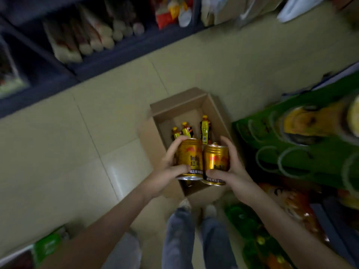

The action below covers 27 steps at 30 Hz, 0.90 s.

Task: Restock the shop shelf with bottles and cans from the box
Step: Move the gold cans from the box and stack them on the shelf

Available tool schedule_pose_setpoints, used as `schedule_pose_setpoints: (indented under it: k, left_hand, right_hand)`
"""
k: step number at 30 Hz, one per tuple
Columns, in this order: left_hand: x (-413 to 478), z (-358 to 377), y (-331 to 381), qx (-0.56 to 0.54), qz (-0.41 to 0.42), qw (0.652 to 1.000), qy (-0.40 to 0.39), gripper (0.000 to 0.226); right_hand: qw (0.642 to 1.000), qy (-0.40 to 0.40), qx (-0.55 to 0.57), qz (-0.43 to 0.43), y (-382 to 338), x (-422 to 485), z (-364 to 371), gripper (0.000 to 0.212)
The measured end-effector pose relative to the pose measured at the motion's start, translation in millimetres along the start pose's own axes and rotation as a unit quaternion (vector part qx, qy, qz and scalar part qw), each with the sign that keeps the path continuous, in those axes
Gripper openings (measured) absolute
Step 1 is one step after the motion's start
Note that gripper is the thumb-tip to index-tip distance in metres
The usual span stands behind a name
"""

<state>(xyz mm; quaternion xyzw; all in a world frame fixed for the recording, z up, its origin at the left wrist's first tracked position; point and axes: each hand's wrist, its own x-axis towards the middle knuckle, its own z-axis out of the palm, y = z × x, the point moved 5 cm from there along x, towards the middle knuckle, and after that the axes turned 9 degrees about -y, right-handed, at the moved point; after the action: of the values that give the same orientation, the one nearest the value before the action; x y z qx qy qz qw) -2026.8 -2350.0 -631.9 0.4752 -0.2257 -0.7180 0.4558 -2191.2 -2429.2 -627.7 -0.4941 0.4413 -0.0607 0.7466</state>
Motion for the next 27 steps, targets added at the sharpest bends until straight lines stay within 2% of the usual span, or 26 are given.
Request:
schedule_pose_setpoints:
  k: [6,13,20,27]
  left_hand:
    - [-77.9,89.4,109.8,0.034,0.075,0.995,-0.056,0.07]
    - [-140.3,207.1,144.7,0.1,0.078,0.97,-0.206,0.081]
    - [-197.7,376.8,110.2,0.157,0.092,0.919,-0.35,0.083]
    - [-283.4,574.9,34.8,0.239,0.121,0.833,-0.485,0.089]
  right_hand:
    - [0.995,0.026,0.007,-0.091,-114.7,-126.5,23.5,0.101]
    - [0.984,0.066,0.006,-0.165,-156.8,-283.4,10.4,0.103]
    - [0.946,0.208,0.013,-0.247,-120.7,-484.3,-22.6,0.099]
    - [0.876,0.373,0.02,-0.306,-37.5,-710.8,-44.0,0.098]
